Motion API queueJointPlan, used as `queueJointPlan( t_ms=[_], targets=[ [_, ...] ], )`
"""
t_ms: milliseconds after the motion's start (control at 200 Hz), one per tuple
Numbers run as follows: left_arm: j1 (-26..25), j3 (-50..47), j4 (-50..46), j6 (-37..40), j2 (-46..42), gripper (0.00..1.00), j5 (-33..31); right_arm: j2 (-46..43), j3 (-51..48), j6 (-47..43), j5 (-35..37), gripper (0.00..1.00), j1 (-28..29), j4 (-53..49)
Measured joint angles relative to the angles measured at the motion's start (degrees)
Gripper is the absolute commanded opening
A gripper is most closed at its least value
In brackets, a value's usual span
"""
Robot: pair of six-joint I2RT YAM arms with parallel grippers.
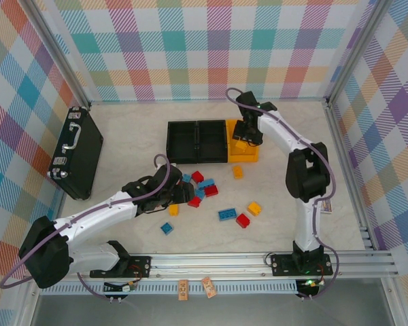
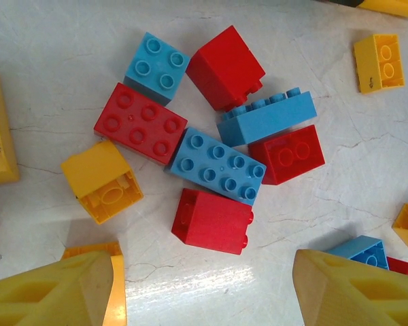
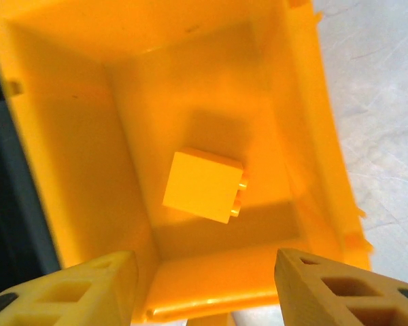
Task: Sort the legos into containers by color
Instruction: Place the lego in the container, then pick up the lego from the bottom-center of the table.
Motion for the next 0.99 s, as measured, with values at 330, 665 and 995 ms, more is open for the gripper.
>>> queueJointPlan(
  t_ms=[330,665,995],
  targets=[
    [0.00,0.26,-1.11,-0.87,-0.72,0.73,-1.09,-17.51,-15.89,-1.40,-2.78,0.55,2.99,4.09],
    [0.00,0.37,-1.62,-0.83,-0.72,0.75,-0.07,-29.97,-32.22,-2.49,-5.46,0.64,6.38,5.40],
    [0.00,-3.52,-1.46,-1.79,-4.98,0.74,3.78,-33.46,-41.48,-0.66,-6.03,0.66,14.51,6.03]
  ],
)
